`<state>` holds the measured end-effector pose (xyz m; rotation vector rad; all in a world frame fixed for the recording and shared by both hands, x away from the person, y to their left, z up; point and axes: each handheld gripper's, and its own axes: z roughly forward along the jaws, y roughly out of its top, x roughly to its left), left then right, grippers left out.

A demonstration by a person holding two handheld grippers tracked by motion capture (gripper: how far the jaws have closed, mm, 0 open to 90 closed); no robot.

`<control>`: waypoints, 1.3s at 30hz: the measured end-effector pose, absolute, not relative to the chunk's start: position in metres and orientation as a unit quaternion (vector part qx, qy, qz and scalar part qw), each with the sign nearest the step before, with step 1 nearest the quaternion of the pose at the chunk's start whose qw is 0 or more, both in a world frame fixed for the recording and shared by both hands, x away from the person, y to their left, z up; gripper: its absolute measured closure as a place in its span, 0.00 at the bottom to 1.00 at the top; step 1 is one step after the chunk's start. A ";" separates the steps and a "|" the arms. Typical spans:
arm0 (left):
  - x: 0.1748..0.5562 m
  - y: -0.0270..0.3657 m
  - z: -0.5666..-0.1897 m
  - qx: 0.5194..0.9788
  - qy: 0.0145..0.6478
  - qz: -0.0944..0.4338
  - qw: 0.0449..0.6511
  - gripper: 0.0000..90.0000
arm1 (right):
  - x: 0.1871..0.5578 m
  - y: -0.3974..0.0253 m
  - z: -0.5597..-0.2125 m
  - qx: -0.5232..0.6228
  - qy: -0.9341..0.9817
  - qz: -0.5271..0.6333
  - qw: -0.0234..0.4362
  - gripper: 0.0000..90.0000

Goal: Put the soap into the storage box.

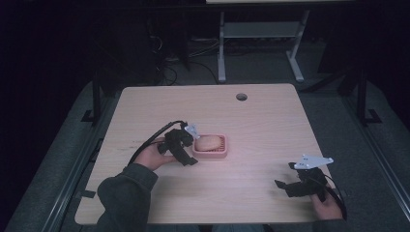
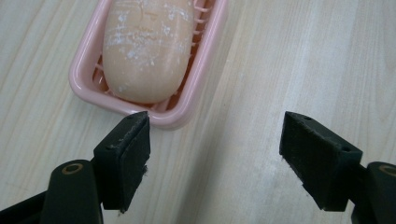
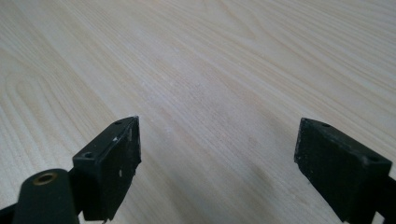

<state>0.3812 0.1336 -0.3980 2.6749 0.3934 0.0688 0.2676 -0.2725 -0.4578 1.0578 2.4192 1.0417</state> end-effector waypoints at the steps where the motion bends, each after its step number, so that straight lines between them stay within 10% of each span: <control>1: 0.381 0.135 -0.398 0.966 0.140 0.026 0.216 0.27 | 0.268 -0.272 -0.458 0.369 0.842 0.363 0.151 0.16; 39: 0.342 0.171 -0.414 0.960 0.166 0.022 0.226 0.26 | 0.267 -0.273 -0.459 0.373 0.844 0.354 0.154 0.16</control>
